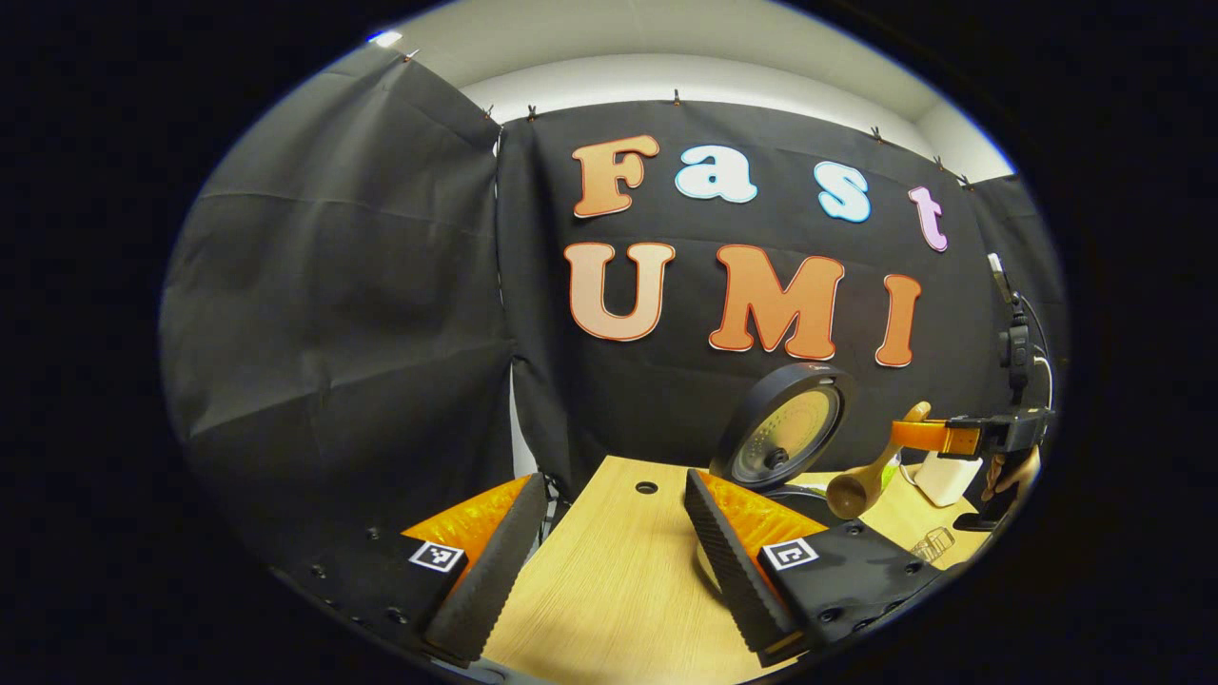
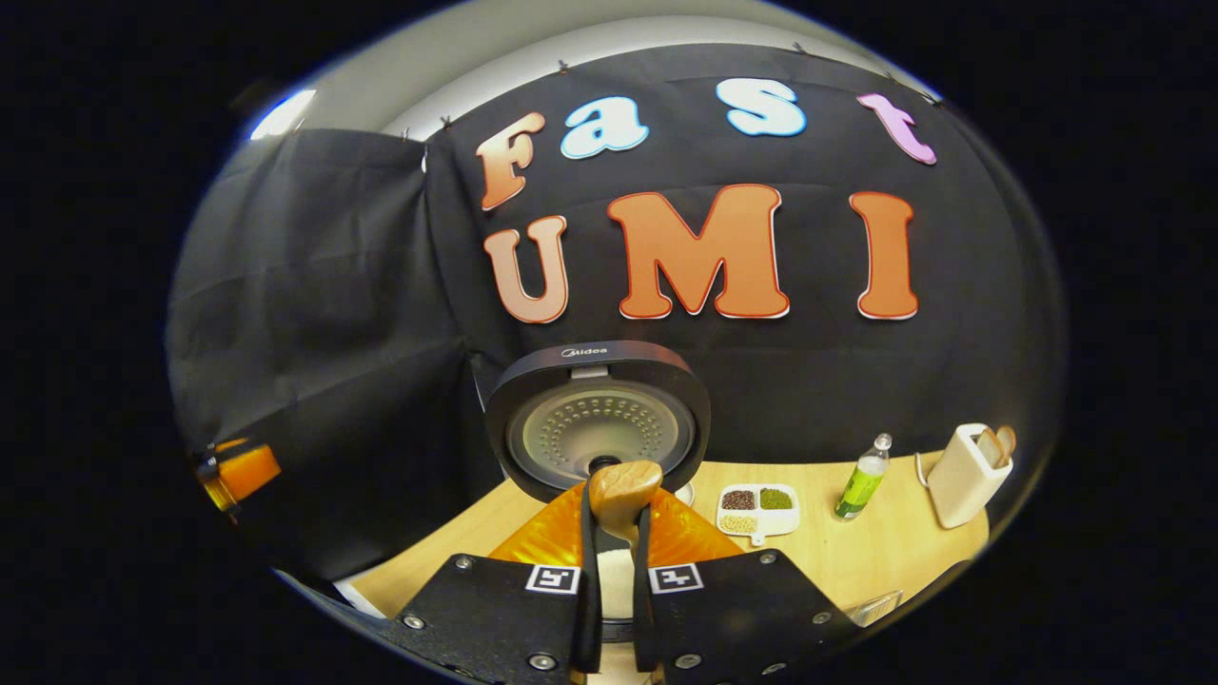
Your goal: Close the left gripper, press the button to open the rice cooker; take a wooden spoon from the chopstick holder with the right hand, scoop a spoonful of rice and pour it into the rice cooker, then put the wooden spoon back into the chopstick holder.
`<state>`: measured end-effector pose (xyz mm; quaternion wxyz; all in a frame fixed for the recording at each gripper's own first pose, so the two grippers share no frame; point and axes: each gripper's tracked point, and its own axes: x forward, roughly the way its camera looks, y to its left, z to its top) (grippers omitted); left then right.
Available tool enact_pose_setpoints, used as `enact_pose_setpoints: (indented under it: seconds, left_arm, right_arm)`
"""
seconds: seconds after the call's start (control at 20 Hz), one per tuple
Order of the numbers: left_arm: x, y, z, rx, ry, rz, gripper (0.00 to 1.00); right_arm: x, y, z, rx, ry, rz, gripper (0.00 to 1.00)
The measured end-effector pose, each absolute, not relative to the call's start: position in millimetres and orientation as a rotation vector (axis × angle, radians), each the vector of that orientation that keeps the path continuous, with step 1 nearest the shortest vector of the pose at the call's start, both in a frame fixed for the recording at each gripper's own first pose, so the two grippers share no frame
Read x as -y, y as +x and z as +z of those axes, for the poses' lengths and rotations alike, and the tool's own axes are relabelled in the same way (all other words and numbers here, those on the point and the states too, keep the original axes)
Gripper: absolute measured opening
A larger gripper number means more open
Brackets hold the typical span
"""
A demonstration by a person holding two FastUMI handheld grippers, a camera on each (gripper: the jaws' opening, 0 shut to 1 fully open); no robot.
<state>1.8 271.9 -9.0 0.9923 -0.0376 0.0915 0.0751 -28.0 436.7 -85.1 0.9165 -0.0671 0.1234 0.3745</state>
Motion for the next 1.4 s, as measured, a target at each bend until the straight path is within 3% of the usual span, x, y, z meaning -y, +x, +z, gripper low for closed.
enact_pose_setpoints:
  seconds: [0.3,0.8,1.0,1.05,1.15,1.4]
  left_arm:
    - [-262.8,1.7,-2.2,-0.166,-0.079,0.134,0.95]
    - [-215.5,10.7,7.2,-0.142,-0.072,0.065,0.95]
    - [-193.6,12.1,10.1,-0.134,-0.069,0.023,0.95]
    - [-190.4,13.4,9.7,-0.136,-0.063,0.022,1.0]
    - [-185.6,16.2,11.2,-0.138,-0.051,0.034,0.95]
    - [-156.7,28.4,17.4,-0.137,-0.047,0.025,0.95]
  right_arm:
    - [-376.9,-25.2,-58.4,-0.271,0.071,0.713,0.12]
    - [-217.2,-8.7,-31.6,-0.215,0.178,0.473,0.12]
    - [-161.3,1.8,-40.5,-0.218,0.205,0.388,0.12]
    - [-148.7,4.6,-45.8,-0.221,0.205,0.368,0.12]
    - [-125.6,14.6,-60.6,-0.237,0.205,0.326,0.12]
    - [-94.7,40.3,-112.2,-0.328,0.214,0.27,0.12]
